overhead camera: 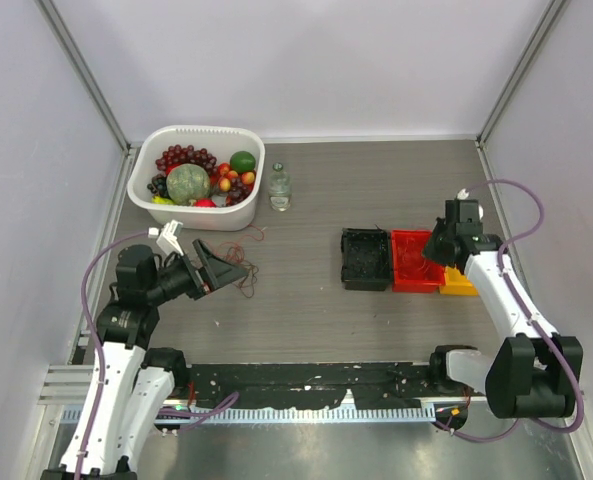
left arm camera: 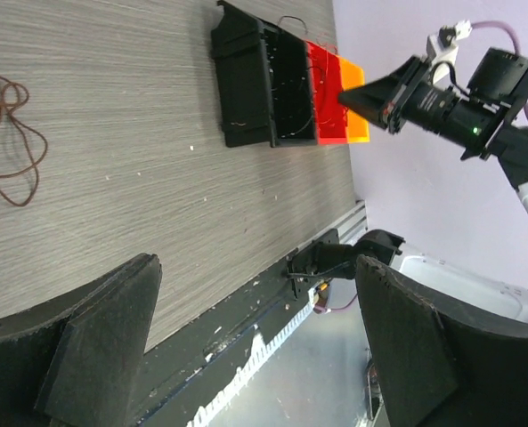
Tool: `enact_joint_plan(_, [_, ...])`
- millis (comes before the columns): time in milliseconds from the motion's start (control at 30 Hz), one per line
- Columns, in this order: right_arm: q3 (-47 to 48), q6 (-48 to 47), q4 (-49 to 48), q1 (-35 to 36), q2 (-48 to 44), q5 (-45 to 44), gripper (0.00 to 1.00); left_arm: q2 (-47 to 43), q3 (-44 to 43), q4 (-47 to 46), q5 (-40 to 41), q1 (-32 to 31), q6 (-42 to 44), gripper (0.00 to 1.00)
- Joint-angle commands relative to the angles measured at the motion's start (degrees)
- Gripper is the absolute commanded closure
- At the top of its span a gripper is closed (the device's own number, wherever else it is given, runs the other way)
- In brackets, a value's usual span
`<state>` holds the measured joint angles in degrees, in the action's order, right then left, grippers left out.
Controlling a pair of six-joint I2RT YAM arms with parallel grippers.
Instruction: Untangle the cables
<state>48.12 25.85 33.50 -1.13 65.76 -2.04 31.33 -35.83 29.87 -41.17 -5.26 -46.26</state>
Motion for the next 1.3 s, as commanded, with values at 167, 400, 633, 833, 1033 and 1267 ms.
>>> enact_joint_plan(167, [0.8, 2.2, 2.7, 4.2, 1.9, -5.6, 0.87, 7.2, -1.9, 2.1, 10.2, -0.2, -1.9, 0.07])
enact_joint_plan(400, [11.9, -0.3, 7.6, 10.3, -2.7, -9.1, 0.35, 9.7, -2.3, 9.8, 20.5, -0.2, -5.6, 0.07])
enact_joint_plan(633, [15.3, -0.4, -7.6, 37.5, 8.5, -8.7, 0.35, 9.7, -0.1, 9.4, 27.0, -0.1, -6.5, 0.07])
enact_joint_plan(833, [15.3, 3.2, -32.1, 49.8, 25.3, 1.2, 0.39, 13.1, 4.1, 0.1, 29.0, -0.1, -8.8, 0.20])
enact_joint_plan(1033, [17.5, 4.1, -35.4, 50.8, 32.9, 6.2, 0.43, 25.0, 7.1, -14.4, 26.6, -0.2, -11.7, 0.29])
enact_joint_plan(1267, [11.3, 4.6, -38.0, 50.7, 28.4, 5.2, 0.43, 37.6, 7.4, -24.7, 27.4, -0.1, -11.8, 0.45])
